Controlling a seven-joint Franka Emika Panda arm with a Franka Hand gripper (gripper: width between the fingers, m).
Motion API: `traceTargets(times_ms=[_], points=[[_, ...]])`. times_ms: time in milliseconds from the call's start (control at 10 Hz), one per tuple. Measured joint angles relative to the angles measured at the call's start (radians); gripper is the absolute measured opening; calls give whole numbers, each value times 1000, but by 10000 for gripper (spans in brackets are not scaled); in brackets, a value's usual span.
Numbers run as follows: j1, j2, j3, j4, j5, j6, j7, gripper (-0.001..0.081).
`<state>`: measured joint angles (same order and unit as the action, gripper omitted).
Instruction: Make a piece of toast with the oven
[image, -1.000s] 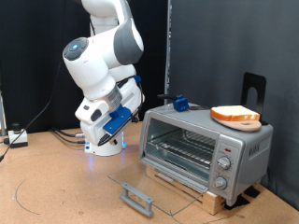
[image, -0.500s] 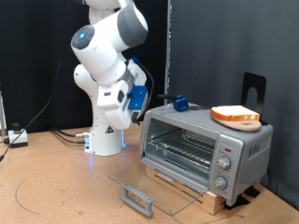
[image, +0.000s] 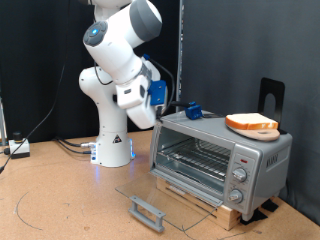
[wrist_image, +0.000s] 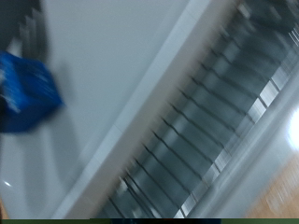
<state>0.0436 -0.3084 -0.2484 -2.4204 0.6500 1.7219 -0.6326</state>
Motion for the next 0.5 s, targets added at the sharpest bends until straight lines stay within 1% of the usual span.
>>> traceTargets(times_ms=[200,400,500], points=[[18,-54,0,-15,50,-80,-99,808],[32,-124,13,-37,56,-94,-160,808],[36,-163,26,-51,56,-94,-169,808]])
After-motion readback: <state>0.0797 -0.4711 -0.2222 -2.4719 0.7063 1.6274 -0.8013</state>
